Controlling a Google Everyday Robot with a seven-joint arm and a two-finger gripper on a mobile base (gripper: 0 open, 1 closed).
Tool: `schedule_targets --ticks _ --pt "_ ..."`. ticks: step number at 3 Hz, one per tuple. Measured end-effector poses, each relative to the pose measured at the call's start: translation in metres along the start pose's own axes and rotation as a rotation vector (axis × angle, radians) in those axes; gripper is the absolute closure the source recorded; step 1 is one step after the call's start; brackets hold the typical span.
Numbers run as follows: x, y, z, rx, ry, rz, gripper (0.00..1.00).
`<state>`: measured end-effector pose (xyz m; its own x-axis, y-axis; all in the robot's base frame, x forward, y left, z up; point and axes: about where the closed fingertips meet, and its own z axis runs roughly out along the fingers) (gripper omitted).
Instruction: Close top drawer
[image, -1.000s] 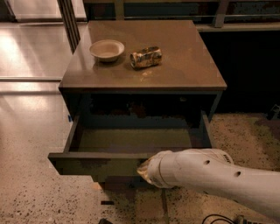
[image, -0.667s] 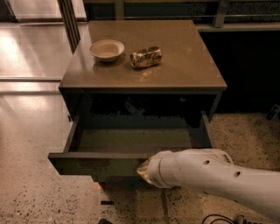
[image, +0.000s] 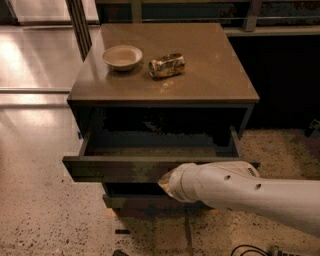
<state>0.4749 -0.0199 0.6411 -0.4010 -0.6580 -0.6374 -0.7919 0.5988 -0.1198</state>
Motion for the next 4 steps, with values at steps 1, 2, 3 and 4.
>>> schedule_targets --ticks 1,2,3,4 --pt "0.0 0.0 0.0 0.0 0.0 0.0 1.0" --pt "-0.002 -0.012 0.002 0.03 -0.012 -0.005 1.0" --pt "-0.011 -0.03 0.014 0.055 -0.033 -0.012 1.0" --pt "-0.012 -0.035 0.017 0.063 -0.039 -0.007 1.0"
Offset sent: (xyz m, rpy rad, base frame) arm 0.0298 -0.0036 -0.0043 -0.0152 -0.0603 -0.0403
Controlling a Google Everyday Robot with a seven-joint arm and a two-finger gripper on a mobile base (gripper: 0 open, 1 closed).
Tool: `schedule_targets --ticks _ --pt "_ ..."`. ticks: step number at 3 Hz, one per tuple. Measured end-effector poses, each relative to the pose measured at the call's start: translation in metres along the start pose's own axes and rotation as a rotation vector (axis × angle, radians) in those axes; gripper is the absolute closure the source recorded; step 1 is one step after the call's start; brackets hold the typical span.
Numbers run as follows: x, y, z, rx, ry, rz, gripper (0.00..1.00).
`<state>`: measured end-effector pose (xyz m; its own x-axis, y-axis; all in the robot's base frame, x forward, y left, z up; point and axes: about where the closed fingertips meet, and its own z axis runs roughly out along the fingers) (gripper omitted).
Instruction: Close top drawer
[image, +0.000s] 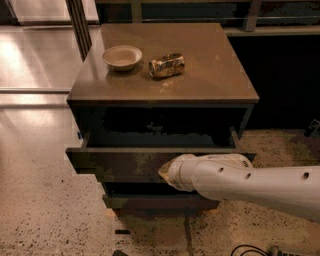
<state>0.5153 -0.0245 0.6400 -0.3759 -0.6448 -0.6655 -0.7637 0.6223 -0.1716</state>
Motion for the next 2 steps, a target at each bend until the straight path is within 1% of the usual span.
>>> schedule_targets --ticks 1,2 --pt "-0.0059 -0.0284 0.0081 0.064 -0.028 0.052 1.0" --pt "-0.0059 -0.0285 0.0081 0.064 -0.028 0.053 1.0"
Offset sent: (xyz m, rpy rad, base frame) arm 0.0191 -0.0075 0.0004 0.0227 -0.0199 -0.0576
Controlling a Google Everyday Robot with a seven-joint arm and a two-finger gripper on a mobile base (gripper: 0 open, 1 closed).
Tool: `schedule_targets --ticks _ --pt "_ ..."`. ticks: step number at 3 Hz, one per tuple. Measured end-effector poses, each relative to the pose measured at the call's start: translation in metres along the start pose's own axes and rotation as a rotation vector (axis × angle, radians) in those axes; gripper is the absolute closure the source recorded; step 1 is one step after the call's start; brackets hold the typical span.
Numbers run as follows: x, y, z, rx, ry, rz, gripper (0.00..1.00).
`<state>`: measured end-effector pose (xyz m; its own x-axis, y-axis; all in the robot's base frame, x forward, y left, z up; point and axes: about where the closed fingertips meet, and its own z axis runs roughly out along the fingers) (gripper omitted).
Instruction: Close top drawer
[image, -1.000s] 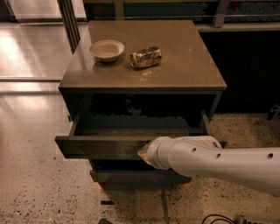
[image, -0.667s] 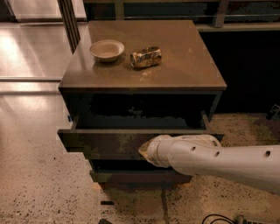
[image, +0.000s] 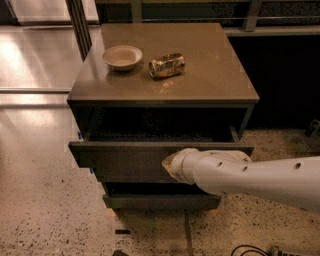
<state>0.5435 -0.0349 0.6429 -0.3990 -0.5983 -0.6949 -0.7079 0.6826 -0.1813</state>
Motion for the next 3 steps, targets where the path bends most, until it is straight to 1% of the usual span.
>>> schedule_targets --ticks 1,2,3 --pt "-0.001 -0.021 0.0 0.036 -0.004 0.031 1.0" --pt "-0.002 -0.051 0.005 0.113 -0.042 0.134 1.0" --pt "-0.006 -0.071 0.013 0.189 -0.081 0.241 1.0"
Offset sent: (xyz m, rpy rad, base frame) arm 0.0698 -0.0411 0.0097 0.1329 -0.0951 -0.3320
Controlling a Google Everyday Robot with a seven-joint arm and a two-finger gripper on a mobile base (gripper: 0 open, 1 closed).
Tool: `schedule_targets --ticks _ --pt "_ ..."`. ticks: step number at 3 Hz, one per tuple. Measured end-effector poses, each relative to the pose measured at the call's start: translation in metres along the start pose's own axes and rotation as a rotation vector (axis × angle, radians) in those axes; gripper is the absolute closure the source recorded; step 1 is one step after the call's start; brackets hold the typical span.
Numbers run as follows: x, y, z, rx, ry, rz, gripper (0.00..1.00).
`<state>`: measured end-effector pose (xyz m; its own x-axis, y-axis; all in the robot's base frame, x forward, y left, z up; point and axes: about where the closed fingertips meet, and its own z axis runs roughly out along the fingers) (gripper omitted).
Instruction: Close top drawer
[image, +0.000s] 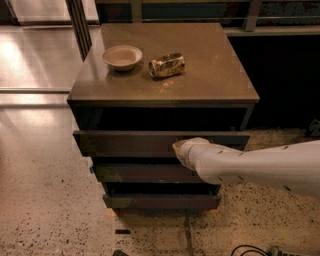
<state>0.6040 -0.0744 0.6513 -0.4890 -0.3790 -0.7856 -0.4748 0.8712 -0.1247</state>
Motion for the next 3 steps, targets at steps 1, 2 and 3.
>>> schedule_targets --ticks 1,2,3 --pt "-0.004 0.0 -0.002 -0.007 -0.006 0.012 1.0" --pt "-0.013 -0.025 -0.004 0.034 -0.038 0.107 1.0" --pt "0.006 -0.048 0.003 0.119 0.004 0.111 1.0"
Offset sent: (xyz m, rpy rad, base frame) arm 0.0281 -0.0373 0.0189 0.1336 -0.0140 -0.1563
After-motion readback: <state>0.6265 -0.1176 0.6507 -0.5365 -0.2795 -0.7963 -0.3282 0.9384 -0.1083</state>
